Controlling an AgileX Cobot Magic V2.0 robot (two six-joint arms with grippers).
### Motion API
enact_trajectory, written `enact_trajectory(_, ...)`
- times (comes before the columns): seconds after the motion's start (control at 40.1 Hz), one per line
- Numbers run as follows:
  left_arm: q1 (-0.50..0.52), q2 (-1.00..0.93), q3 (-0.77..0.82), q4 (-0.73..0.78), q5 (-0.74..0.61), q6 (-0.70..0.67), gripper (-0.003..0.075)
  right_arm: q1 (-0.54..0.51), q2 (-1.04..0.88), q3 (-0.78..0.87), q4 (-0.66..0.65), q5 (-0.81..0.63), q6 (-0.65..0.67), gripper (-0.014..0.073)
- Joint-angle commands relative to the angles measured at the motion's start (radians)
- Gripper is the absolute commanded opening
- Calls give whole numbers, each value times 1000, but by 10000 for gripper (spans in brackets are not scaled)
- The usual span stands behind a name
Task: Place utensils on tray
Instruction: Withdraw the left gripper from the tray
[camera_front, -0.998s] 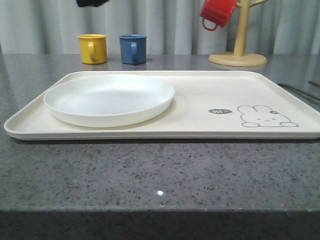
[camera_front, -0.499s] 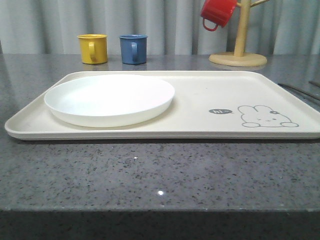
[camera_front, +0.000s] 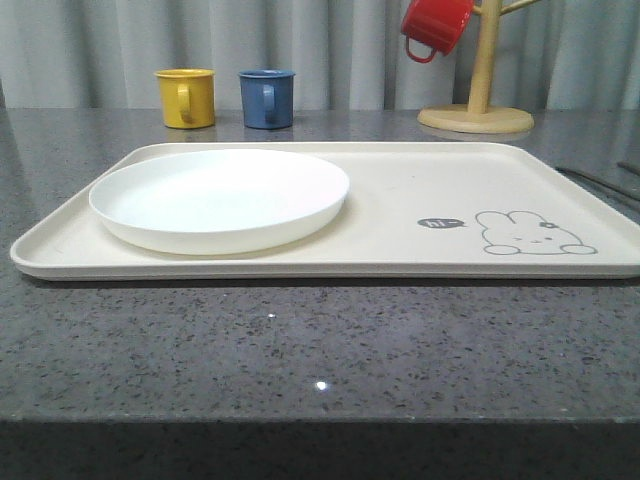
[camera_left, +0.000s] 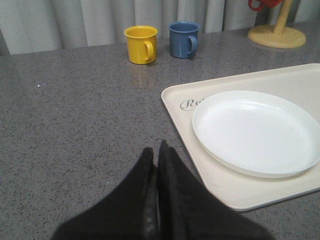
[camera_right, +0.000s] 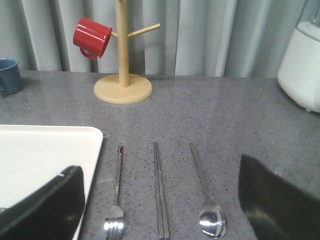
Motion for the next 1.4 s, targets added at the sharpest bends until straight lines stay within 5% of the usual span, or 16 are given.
enact_trajectory(0.0,1,-88,29,-5,-95,-9,-18,-5,15,-32,-20,-78,-7,643)
enact_trajectory(0.225,1,-236,67,-5,-116,-9,-18,-5,15,-32,-20,-78,-7,643)
enact_trajectory(1.048,1,-235,68,-5,-117,-9,-18,-5,42,-33,45,-74,-8,641)
enact_trajectory(1.273,1,-235,68,-5,-117,-9,-18,2,258,-126,47,24,-41,435)
enact_trajectory(1.372,1,-235,68,-5,-117,-9,-18,6,381,-191,56,45,-41,433)
